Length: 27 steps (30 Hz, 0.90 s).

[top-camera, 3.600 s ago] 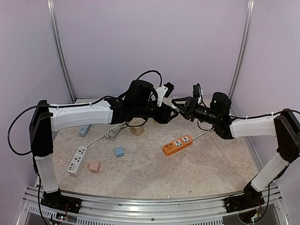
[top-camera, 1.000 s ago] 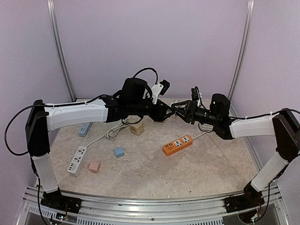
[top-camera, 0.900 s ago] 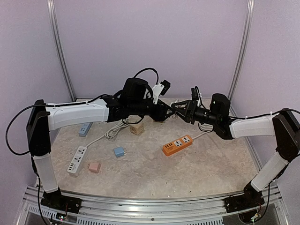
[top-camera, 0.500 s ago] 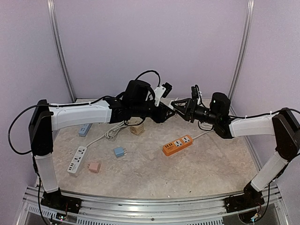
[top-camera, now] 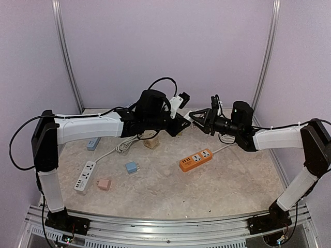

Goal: Insert the plug
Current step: Place the socket at the center of the board.

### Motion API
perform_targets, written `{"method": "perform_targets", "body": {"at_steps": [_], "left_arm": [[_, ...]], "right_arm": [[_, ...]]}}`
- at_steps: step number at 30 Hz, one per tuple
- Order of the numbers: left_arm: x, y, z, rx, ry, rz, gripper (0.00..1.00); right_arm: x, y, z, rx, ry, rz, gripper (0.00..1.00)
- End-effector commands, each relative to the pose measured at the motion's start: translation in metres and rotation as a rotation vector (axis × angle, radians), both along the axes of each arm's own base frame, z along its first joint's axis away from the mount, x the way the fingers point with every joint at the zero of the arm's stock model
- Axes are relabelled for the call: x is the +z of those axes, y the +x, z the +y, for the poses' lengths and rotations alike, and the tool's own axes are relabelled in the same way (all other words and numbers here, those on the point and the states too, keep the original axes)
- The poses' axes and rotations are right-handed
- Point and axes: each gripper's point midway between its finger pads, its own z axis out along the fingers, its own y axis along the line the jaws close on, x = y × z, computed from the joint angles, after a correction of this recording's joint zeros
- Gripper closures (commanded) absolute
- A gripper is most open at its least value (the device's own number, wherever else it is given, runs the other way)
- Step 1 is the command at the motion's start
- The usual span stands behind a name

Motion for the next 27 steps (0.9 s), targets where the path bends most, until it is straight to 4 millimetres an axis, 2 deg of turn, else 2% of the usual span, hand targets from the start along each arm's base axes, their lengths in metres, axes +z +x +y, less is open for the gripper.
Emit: {"method": "perform_targets", "body": {"at_steps": [1,5,13,23,27], "left_arm": [[0.004,-0.008,0.001,-0.028,-0.001,-0.070,1.00],[0.001,-0.019,0.001,-0.055,0.030,-0.126,1.00],[0.001,-0.030,0.003,-0.088,0.040,-0.163,1.00],[0.001,-0.026,0.006,-0.056,0.060,-0.186,1.00],[-0.002,-0.023,0.006,-0.045,0.065,-0.180,1.00]], "right_arm": [[0.024,-0.014,0.010,0.101,0.019,-0.064,0.60],[0.026,-0.013,0.008,0.102,0.009,-0.043,0.48],[0.027,-0.009,0.005,0.110,0.007,-0.002,0.44],[0.022,0.000,0.001,0.064,-0.136,-0.010,0.53],[0.018,0.000,-0.002,0.046,-0.165,-0.011,0.62]]}}
